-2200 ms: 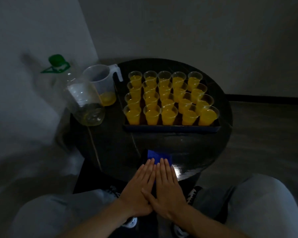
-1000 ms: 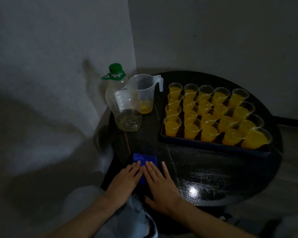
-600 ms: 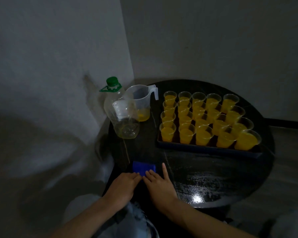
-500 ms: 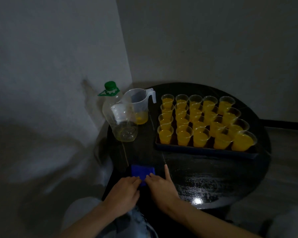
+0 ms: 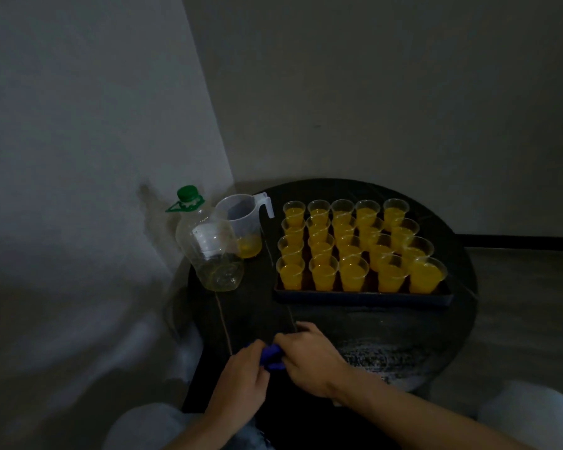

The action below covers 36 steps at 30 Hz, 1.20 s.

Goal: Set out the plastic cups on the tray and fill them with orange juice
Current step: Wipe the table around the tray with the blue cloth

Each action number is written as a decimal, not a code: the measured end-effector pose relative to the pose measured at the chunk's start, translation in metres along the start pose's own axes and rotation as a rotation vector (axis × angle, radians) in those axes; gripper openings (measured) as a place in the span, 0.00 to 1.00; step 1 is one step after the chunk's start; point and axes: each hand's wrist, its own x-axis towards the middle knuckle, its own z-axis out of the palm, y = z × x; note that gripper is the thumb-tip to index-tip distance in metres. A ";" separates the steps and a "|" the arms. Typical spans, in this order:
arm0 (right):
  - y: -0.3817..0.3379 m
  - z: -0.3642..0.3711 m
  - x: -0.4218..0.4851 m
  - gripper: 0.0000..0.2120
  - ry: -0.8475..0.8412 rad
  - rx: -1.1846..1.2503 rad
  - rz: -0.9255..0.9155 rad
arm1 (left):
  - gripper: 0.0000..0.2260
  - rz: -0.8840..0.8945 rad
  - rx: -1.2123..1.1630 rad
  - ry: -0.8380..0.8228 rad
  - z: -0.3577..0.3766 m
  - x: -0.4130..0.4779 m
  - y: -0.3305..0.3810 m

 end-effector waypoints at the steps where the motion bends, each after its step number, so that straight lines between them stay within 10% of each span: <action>1: 0.001 -0.008 0.000 0.05 0.005 0.032 0.010 | 0.07 0.008 -0.030 -0.017 -0.004 0.002 0.005; 15: 0.047 -0.096 -0.033 0.09 0.110 0.011 -0.017 | 0.07 0.180 -0.367 -0.208 -0.034 0.044 0.100; 30: 0.095 -0.204 -0.047 0.07 0.067 0.561 0.352 | 0.07 0.338 -0.390 -0.217 -0.087 0.105 0.193; 36: 0.095 -0.227 -0.047 0.12 0.161 0.333 0.302 | 0.11 0.318 -0.557 -0.203 -0.095 0.111 0.204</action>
